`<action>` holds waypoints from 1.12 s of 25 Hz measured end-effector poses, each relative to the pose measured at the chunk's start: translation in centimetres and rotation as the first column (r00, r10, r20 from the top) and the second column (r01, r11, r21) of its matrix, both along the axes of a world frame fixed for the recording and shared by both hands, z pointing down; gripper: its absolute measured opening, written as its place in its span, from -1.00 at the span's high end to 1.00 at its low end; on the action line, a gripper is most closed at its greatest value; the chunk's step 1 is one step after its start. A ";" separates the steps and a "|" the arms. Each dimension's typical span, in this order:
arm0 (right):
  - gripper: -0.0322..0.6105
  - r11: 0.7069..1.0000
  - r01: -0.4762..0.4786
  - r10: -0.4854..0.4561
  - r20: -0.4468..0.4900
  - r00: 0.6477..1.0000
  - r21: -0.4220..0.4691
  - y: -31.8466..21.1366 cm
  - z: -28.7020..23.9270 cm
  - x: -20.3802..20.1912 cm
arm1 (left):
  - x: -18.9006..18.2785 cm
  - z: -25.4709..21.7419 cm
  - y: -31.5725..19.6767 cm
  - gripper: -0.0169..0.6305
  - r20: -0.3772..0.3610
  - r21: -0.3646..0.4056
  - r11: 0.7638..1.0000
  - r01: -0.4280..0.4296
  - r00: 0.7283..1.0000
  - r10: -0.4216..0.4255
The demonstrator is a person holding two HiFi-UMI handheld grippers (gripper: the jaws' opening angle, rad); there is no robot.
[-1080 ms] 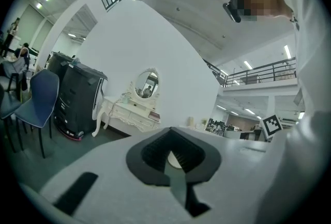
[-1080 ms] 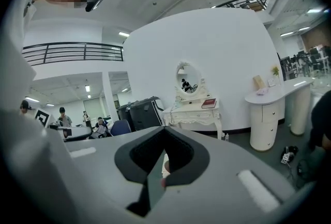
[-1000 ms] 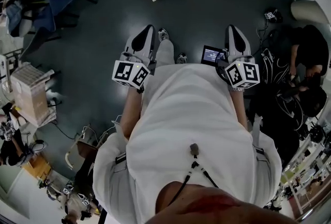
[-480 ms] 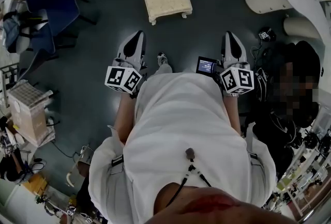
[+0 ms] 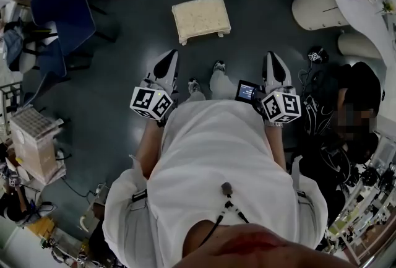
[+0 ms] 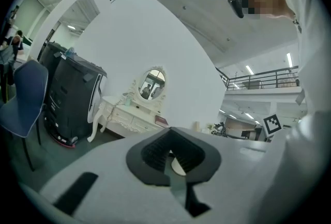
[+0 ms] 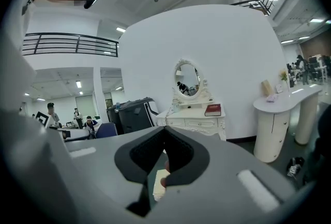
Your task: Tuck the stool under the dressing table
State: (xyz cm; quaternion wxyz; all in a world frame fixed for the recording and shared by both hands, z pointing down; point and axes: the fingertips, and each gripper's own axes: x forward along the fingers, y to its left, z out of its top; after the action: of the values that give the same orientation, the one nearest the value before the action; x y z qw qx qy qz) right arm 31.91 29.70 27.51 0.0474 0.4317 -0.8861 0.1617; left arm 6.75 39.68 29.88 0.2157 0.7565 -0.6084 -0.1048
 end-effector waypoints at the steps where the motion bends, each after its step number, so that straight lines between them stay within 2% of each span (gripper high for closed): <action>1: 0.88 1.000 0.009 -0.009 -0.002 1.000 -0.004 -0.3 0.1 -0.4 | -0.1 0.1 -0.4 0.93 -0.007 -0.002 1.000 -0.003 1.000 0.003; 4: 0.88 0.999 0.034 -0.034 0.008 0.999 -0.021 -2.4 0.7 -0.9 | 0.1 -0.2 -2.4 0.93 0.011 0.001 1.000 -0.005 1.000 0.005; 9: 0.88 0.995 0.087 -0.087 0.016 0.996 -0.048 -7.9 2.1 -1.0 | 1.2 -0.4 -6.9 0.93 0.031 -0.001 0.999 0.039 0.999 -0.039; 12: 0.88 0.992 0.124 -0.124 0.021 0.992 -0.037 -11.5 2.0 -2.3 | 0.6 -0.2 -9.5 0.92 0.047 -0.014 0.998 0.064 0.997 -0.064; 15: 0.88 0.986 0.163 -0.162 0.032 0.986 -0.025 -15.2 1.9 -3.3 | -0.5 -0.3 -12.2 0.92 0.029 -0.009 0.993 0.121 0.992 -0.121; 18: 0.88 0.979 0.201 -0.200 0.042 0.979 -0.031 -18.7 2.3 -4.1 | -1.6 -0.6 -14.3 0.92 0.022 0.000 0.980 0.199 0.980 -0.199; 23: 0.88 0.955 0.295 -0.294 0.038 0.955 -0.042 -23.1 3.3 -6.0 | -2.9 0.0 -16.0 0.92 0.057 -0.001 0.954 0.300 0.952 -0.299; 28: 0.88 0.930 0.362 -0.362 0.018 0.932 -0.055 -25.6 4.3 -7.8 | -4.4 1.3 -15.9 0.92 0.064 -0.043 0.925 0.379 0.925 -0.376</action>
State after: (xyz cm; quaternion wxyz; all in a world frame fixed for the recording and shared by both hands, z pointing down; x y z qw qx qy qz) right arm 24.08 4.05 31.86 0.0854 0.2588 -0.9457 0.1772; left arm 2.37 23.83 31.14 0.1954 0.6218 -0.7508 -0.1071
